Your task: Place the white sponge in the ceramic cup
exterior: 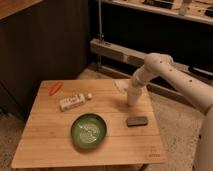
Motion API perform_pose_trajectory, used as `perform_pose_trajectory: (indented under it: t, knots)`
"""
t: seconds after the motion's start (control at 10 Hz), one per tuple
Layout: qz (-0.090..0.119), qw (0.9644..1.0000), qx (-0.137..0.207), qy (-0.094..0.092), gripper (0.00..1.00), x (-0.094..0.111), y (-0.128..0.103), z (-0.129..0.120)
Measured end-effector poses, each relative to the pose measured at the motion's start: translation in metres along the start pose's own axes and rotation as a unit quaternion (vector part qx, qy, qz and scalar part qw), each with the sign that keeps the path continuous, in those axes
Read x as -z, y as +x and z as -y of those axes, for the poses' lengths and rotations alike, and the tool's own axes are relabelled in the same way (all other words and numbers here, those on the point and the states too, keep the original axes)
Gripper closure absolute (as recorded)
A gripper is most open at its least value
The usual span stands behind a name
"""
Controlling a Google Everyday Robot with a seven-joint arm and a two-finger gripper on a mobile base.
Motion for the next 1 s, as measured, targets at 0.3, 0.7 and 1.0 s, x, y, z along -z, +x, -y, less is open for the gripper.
perform_pose_trajectory:
  t: [0.3, 0.7, 1.0]
  knots:
    - [0.014, 0.9998, -0.01, 0.004, 0.81, 0.016, 0.007, 0.005]
    - [0.025, 0.9994, -0.021, 0.005, 0.81, 0.04, 0.028, 0.002]
    - [0.025, 0.9993, -0.026, 0.01, 0.81, 0.05, 0.036, 0.002]
